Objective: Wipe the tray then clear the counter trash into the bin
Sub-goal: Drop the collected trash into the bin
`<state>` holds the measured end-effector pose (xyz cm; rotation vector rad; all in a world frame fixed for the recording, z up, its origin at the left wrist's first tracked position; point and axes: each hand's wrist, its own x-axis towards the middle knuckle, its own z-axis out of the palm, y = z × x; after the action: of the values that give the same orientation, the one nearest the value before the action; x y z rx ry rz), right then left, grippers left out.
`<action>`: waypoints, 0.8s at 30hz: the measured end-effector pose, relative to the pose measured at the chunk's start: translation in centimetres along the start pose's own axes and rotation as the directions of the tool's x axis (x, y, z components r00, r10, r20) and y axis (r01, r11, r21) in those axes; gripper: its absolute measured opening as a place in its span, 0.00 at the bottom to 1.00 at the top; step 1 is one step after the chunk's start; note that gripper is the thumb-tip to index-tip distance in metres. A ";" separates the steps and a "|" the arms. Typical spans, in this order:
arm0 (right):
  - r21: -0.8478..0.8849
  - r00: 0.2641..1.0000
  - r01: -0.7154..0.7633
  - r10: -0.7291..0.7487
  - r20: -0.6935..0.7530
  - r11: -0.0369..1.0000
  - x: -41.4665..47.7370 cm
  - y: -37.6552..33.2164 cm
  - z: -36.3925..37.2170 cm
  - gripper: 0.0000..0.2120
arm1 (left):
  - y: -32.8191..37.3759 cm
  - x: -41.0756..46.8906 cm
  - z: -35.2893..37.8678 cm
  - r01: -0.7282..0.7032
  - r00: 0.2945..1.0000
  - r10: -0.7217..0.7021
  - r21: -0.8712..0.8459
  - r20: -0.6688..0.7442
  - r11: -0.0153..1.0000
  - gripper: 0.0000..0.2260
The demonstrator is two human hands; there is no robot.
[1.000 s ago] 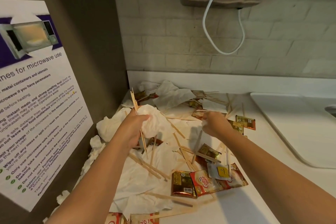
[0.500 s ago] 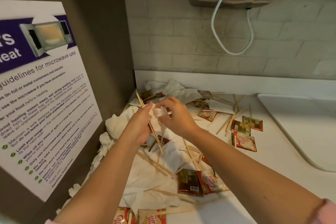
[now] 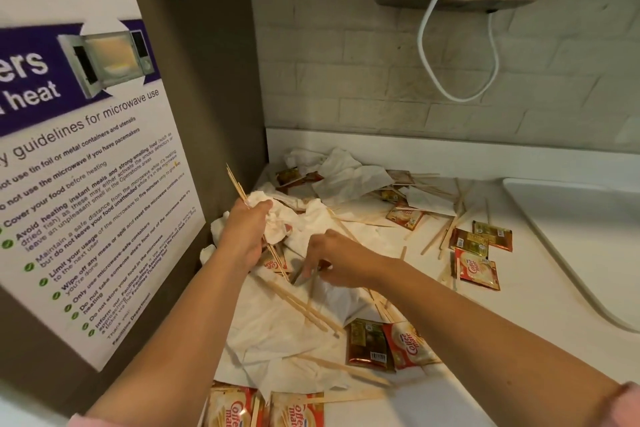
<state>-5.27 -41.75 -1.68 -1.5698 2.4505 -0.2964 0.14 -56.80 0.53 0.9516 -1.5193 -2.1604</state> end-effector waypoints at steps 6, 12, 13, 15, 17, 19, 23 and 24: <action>-0.202 0.986 0.086 -0.055 0.157 0.976 -0.1 -0.6 0.9 0.10 | 0.0 -0.5 0.0 0.022 1.000 -0.022 0.002 0.004 1.000 0.21; -0.355 0.977 0.097 -0.021 0.213 0.930 0.1 -0.5 -1.1 0.08 | 0.0 -0.2 -0.5 0.020 1.000 -0.019 0.055 -0.017 0.998 0.20; -0.359 0.974 0.080 0.004 0.228 0.930 0.2 -0.4 -1.5 0.08 | 0.0 -0.2 -0.5 0.023 1.000 -0.022 0.060 -0.018 0.998 0.20; -0.346 0.962 0.036 0.061 0.267 0.937 0.1 -0.3 -2.2 0.09 | 0.0 -0.4 -0.5 0.025 0.999 -0.023 0.073 -0.027 0.997 0.21; -0.296 0.951 -0.026 0.114 0.286 0.955 -0.1 -0.1 -2.7 0.12 | 0.1 -0.5 -0.4 0.025 0.999 -0.022 0.081 -0.038 0.996 0.22; -0.230 0.947 -0.095 0.159 0.280 0.969 0.0 -0.1 -2.4 0.13 | 0.1 -0.6 -0.3 0.028 0.999 -0.025 0.073 -0.041 0.997 0.22; -0.044 0.950 -0.175 0.180 0.256 0.984 0.8 -1.5 -0.1 0.15 | 0.3 -0.6 -0.3 0.036 0.999 -0.034 0.046 -0.040 0.998 0.21; -0.002 0.949 -0.188 0.182 0.258 0.982 1.0 -1.9 0.6 0.15 | 0.3 -0.7 -0.2 0.036 0.999 -0.034 0.048 -0.039 0.998 0.21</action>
<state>-3.85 -43.43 -1.79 -1.2669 2.3569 -0.0812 0.76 -56.63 0.99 1.0366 -1.5552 -2.1258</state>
